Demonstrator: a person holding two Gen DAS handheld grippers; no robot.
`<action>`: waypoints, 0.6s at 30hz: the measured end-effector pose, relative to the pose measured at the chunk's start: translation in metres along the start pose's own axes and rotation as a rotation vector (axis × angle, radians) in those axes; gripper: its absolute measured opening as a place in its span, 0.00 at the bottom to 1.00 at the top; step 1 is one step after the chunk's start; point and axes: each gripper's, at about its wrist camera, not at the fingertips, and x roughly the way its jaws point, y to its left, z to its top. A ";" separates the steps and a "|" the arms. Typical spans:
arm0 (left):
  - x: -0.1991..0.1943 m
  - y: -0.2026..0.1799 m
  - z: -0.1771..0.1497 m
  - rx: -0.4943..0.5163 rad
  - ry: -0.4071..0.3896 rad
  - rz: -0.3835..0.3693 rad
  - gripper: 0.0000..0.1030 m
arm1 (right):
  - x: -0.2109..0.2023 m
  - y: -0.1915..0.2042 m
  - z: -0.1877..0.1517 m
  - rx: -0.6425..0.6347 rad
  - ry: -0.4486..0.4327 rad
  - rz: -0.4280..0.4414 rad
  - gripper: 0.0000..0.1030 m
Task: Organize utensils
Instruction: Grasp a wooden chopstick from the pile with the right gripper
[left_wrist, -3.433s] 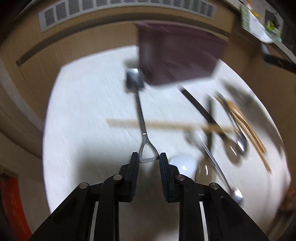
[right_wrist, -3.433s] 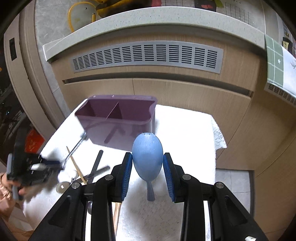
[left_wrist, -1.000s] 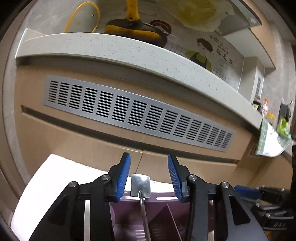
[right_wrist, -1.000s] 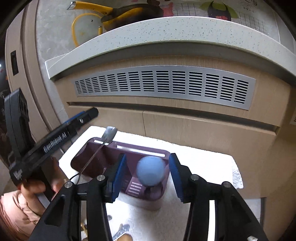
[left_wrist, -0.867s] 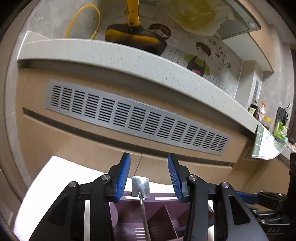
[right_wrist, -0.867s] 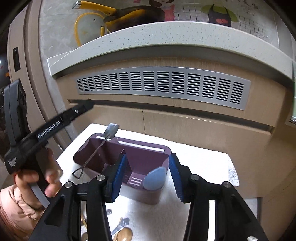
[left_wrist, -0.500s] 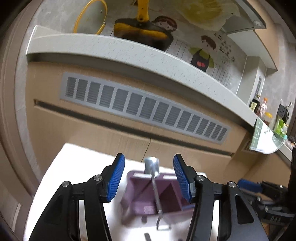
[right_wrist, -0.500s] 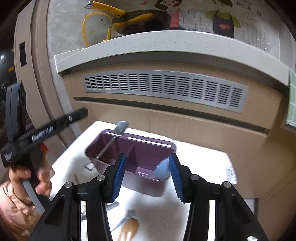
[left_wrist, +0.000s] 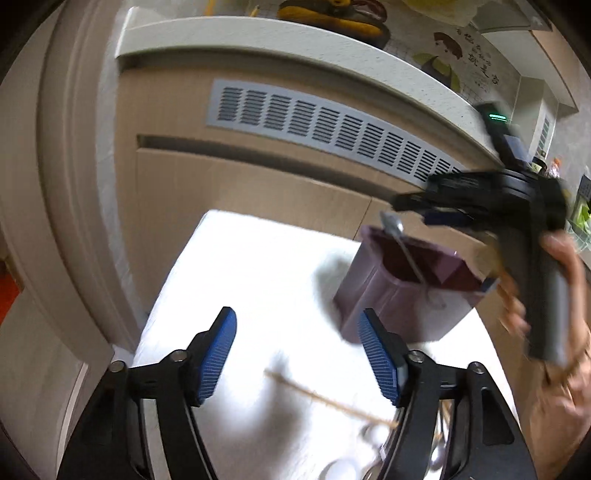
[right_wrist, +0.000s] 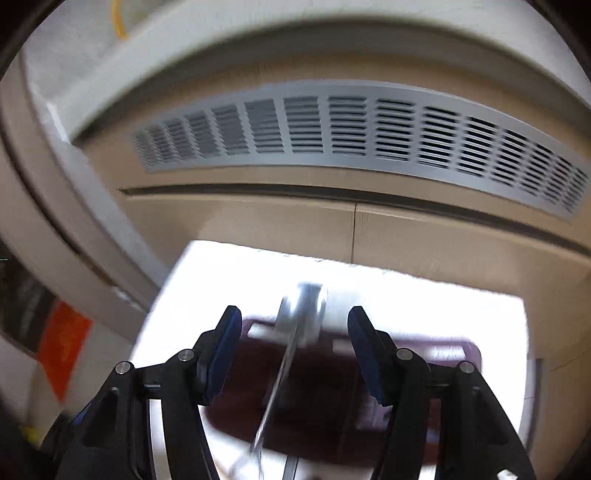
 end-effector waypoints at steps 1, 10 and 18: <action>-0.002 0.004 -0.003 -0.010 0.002 -0.007 0.71 | 0.012 0.003 0.004 0.003 0.022 -0.022 0.55; -0.006 0.023 -0.015 -0.076 0.005 -0.061 0.71 | -0.009 0.009 0.009 0.008 -0.062 -0.018 0.28; 0.004 0.023 -0.013 -0.090 0.039 -0.070 0.71 | -0.087 0.029 0.013 -0.105 -0.329 -0.089 0.11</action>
